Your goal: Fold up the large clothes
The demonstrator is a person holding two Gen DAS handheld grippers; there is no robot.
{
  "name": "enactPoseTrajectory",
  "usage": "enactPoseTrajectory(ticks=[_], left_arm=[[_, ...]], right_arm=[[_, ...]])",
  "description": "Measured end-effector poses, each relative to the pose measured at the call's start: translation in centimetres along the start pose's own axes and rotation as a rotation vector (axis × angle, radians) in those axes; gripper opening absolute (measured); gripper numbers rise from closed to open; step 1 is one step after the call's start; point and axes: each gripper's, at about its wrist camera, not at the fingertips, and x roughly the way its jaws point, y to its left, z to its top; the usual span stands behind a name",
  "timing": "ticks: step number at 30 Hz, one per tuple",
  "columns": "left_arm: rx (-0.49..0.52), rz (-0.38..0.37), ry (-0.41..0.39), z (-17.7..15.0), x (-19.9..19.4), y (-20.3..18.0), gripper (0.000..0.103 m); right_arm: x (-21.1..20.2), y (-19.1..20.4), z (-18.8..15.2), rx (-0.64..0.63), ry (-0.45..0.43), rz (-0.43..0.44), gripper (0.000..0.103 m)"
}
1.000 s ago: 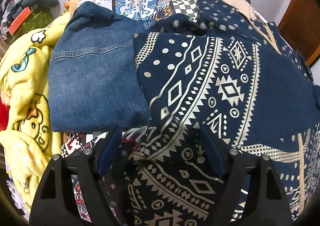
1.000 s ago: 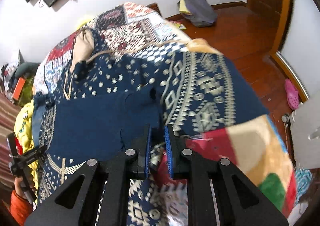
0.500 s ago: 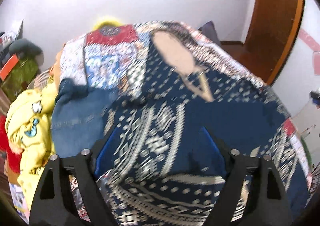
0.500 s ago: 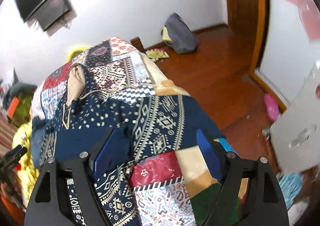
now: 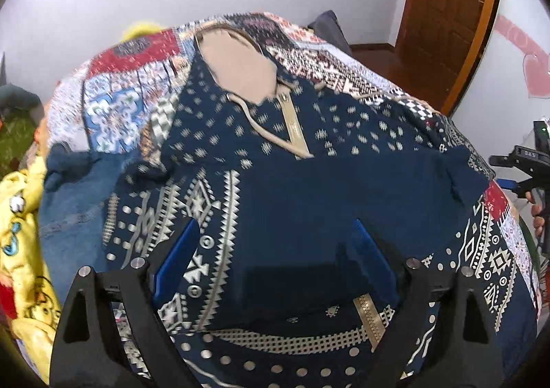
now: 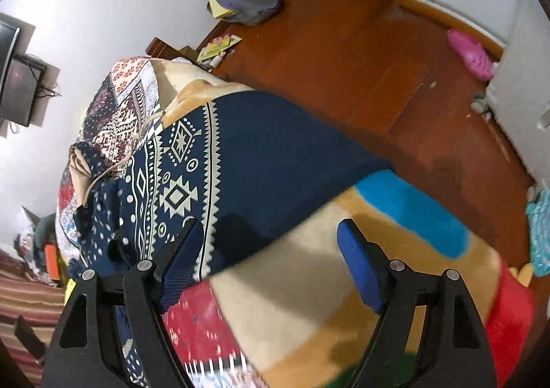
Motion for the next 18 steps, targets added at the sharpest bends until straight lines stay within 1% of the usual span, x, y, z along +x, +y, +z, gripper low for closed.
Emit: enactPoseTrajectory(ticks=[3,6,7,8,9,10,12,14,18], left_arm=[[-0.029,-0.012,0.017,-0.2,1.1,0.5,0.090],[-0.054,-0.014,0.023,-0.3,1.6,0.9,0.090],[-0.061,-0.012,0.024,-0.3,1.8,1.1,0.090],[-0.064,-0.009,0.025,-0.4,1.9,1.2,0.090],[-0.065,-0.002,0.027,-0.5,1.9,1.3,0.090],[-0.065,0.004,0.027,-0.5,1.9,1.3,0.090],[-0.056,0.019,0.021,-0.6,1.6,1.3,0.090],[-0.046,0.028,0.010,-0.7,1.0,1.2,0.090],[-0.038,0.024,-0.022,-0.8,-1.0,1.2,0.090]], right_arm=[[1.0,0.7,0.7,-0.014,-0.025,-0.013,0.072],[1.5,1.2,1.5,-0.032,-0.062,-0.041,0.057],[1.5,1.5,1.7,-0.042,-0.074,-0.053,0.046],[1.4,2.0,1.8,-0.060,-0.089,-0.073,0.032],[1.2,2.5,2.0,-0.083,-0.106,-0.094,0.023],[1.0,2.8,2.1,-0.101,-0.116,-0.104,0.011],[-0.1,3.9,2.0,-0.138,-0.159,-0.119,0.009],[-1.9,5.4,1.6,-0.208,-0.207,-0.132,0.008],[-6.1,9.1,0.3,-0.338,-0.290,-0.137,0.008]])
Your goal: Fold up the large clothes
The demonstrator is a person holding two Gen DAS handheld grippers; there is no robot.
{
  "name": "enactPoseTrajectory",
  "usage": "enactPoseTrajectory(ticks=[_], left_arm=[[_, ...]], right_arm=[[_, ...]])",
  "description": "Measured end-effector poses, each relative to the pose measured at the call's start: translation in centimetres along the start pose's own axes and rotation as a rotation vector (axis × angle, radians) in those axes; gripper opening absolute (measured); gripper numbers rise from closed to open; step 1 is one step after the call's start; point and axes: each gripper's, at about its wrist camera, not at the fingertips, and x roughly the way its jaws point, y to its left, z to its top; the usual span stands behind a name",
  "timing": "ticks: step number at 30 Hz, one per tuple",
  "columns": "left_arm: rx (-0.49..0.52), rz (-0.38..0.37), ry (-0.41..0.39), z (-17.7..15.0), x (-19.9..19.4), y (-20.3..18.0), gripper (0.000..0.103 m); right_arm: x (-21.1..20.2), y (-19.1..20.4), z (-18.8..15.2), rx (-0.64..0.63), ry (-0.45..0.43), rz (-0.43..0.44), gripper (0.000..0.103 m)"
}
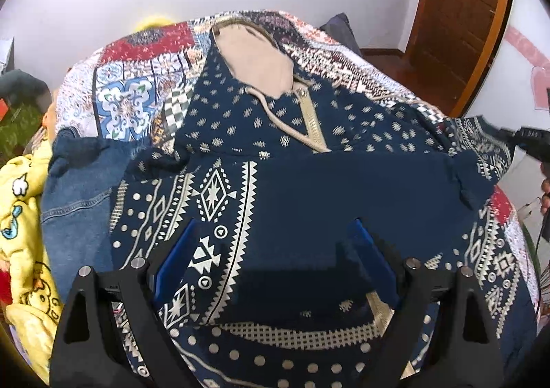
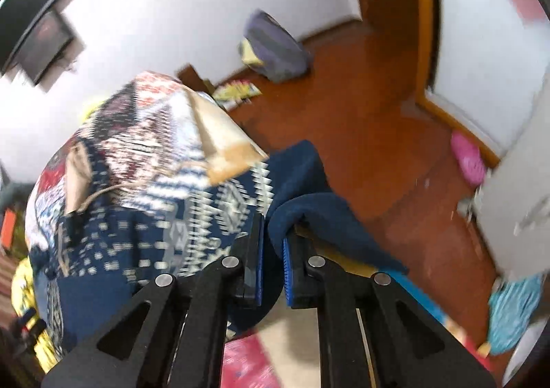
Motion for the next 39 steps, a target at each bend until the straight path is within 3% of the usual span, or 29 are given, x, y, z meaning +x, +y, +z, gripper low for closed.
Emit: enactPoseTrajectory(ticks=[4,11,16,21,26,31,34,39], left_arm=[[0.013,0.001,-0.043,-0.2,-2.7,0.0,0.090],[0.006,-0.010,-0.109,-0.9,-7.6,1.5,0.090],[-0.004,-0.001,-0.126,-1.9,-9.6,3.1,0.090],[-0.027,-0.002,-0.114,-3.1,-10.1,4.7,0.090],[-0.032,-0.002,-0.067,-4.4,-9.1,5.5,0.090],[0.001,-0.006,-0.026,-4.9,-8.1,4.6,0.090],[0.042,-0.012,-0.029,-4.4,-8.2,2.9,0.090],[0.133,-0.052,-0.077,-1.6,-9.2,-1.7,0.090]], right_arm=[[-4.5,3.5,1.0,-0.092,-0.073,0.033,0.008],[-9.9,11.3,0.9,-0.226,-0.143,0.196,0.007],[-8.4,16.9,-1.6,-0.348,-0.085,0.248,0.007],[-3.0,20.2,-5.5,-0.412,0.087,0.275,0.007],[1.3,20.9,-10.3,-0.414,0.254,0.269,0.007],[2.7,19.9,-12.9,-0.390,0.368,0.255,0.007],[1.0,19.1,-12.8,-0.409,0.343,0.246,0.007],[-4.2,16.1,-10.5,-0.402,0.208,0.251,0.011]])
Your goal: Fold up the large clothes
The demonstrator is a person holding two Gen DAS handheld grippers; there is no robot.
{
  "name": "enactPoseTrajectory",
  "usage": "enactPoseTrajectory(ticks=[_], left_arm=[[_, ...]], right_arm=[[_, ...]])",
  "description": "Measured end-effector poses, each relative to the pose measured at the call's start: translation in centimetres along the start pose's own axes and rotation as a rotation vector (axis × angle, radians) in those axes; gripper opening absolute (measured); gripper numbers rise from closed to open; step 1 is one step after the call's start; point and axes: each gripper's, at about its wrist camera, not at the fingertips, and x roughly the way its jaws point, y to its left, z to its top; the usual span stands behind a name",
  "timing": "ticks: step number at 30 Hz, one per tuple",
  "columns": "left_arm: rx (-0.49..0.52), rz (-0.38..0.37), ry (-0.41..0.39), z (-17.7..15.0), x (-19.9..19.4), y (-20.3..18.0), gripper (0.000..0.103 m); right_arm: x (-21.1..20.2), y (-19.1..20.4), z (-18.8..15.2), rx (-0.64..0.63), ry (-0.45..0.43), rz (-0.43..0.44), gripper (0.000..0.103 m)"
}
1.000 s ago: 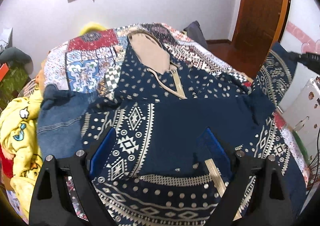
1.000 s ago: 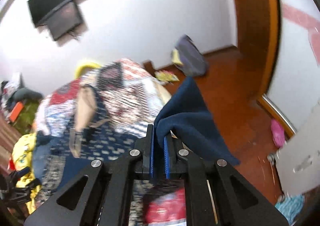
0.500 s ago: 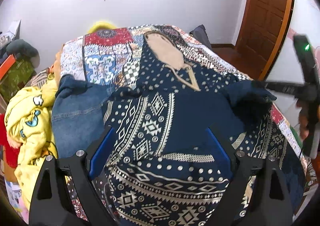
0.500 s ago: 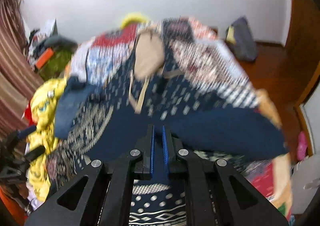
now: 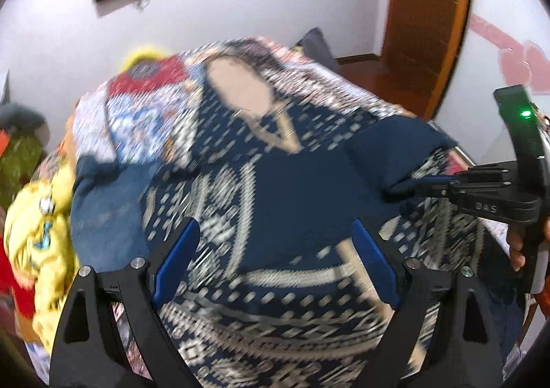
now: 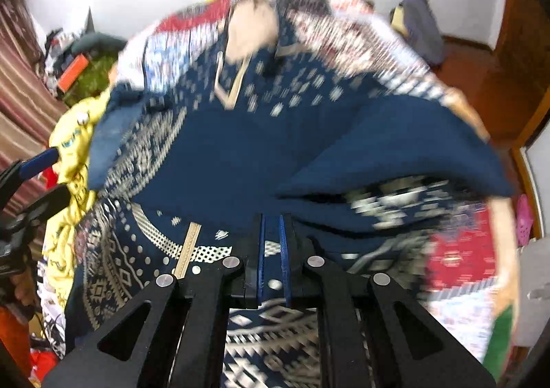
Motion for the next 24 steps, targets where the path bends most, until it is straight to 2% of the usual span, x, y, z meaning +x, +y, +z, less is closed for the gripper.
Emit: enactPoseTrajectory(ticks=[3,5,8,12,16,19,22,24], left_arm=[[0.052,-0.047,-0.031,2.6,-0.1,-3.1,0.090],[0.082,-0.086,-0.039,4.0,0.2,-5.1,0.090],[0.150,-0.134,-0.038,6.1,1.4,-9.0,0.090],[0.266,-0.146,-0.021,7.6,4.1,-14.2,0.090],[0.377,-0.167,0.053,8.0,8.4,-19.2,0.090],[0.477,-0.166,0.103,8.0,12.0,-22.9,0.090],[0.568,-0.130,0.126,7.5,14.7,-25.8,0.090],[0.618,-0.097,0.138,7.1,16.4,-27.2,0.081]], right_arm=[[-3.3,-2.2,0.0,0.018,-0.088,-0.066,0.031],[-5.9,-4.2,-0.1,0.032,-0.154,-0.123,0.051],[-8.1,-6.8,-0.2,0.073,-0.214,-0.201,0.064],[-9.4,-10.2,-0.7,0.130,-0.249,-0.265,0.065],[-9.3,-12.9,-1.7,0.170,-0.230,-0.336,0.065],[-8.7,-14.4,-2.8,0.199,-0.200,-0.341,0.065],[-8.1,-15.9,-3.6,0.233,-0.170,-0.340,0.065],[-7.7,-16.6,-4.0,0.256,-0.158,-0.330,0.065]])
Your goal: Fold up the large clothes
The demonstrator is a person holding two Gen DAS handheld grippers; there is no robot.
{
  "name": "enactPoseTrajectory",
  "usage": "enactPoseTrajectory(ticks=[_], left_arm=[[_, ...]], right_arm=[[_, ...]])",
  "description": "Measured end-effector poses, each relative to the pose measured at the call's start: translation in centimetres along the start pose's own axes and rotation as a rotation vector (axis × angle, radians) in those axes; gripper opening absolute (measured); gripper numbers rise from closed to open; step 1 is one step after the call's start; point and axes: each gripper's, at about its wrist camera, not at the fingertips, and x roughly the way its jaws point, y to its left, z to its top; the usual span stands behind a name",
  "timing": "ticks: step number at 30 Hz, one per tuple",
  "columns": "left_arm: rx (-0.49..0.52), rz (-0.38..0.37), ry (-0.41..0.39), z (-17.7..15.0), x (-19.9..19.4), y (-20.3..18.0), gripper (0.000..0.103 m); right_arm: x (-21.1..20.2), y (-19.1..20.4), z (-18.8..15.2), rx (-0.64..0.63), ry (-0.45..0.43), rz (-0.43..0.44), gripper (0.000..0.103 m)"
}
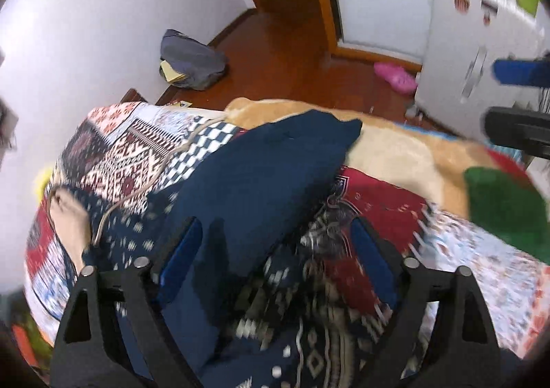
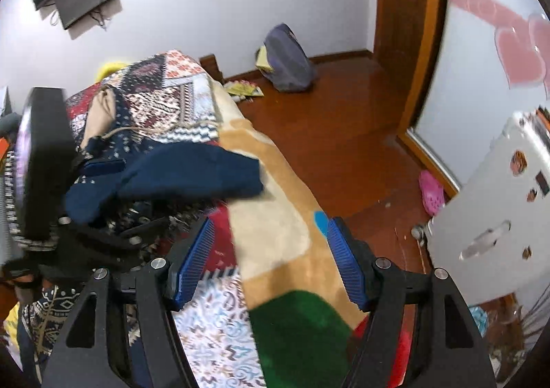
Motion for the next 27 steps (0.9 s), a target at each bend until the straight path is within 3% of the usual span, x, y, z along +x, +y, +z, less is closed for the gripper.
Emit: enactPoseTrajectory(ticks=[2,4,6,9,14,17,21,24,27], left_arm=[[0.029,0.040,0.014,0.6,1.6,-0.7,0.070],[0.029,0.060,0.024,0.9,2.8,-0.7,0.051],[-0.032,0.061,0.015,0.9,2.9,0.2,0.013],[-0.181,-0.050,-0.070,1.1,1.0,2.9,0.006],[-0.382,-0.099,-0.230,-0.3,-6.1,9.4,0.004],[-0.459,-0.070,-0.294,-2.6,-10.2,13.3,0.004],[-0.544,-0.007,-0.311,-7.1,-13.7,17.6,0.004],[-0.545,0.108,-0.288,-11.5,-15.1,19.3,0.003],[-0.558,0.142,-0.232,-15.5,-14.7,20.0,0.004]], right_arm=[[0.4,-0.4,-0.2,0.011,0.013,0.002,0.065],[0.6,-0.5,-0.4,0.012,0.018,0.001,0.065],[0.8,-0.4,-0.4,0.008,0.022,0.005,0.065],[0.6,0.1,-0.4,-0.008,0.019,0.008,0.065],[0.8,2.1,-0.1,-0.042,0.021,0.026,0.065],[0.6,3.9,0.4,-0.070,0.013,0.053,0.065],[0.3,7.0,1.0,-0.126,-0.008,0.083,0.065],[0.3,9.8,1.7,-0.164,-0.028,0.108,0.065],[1.1,12.6,2.5,-0.207,-0.014,0.144,0.065]])
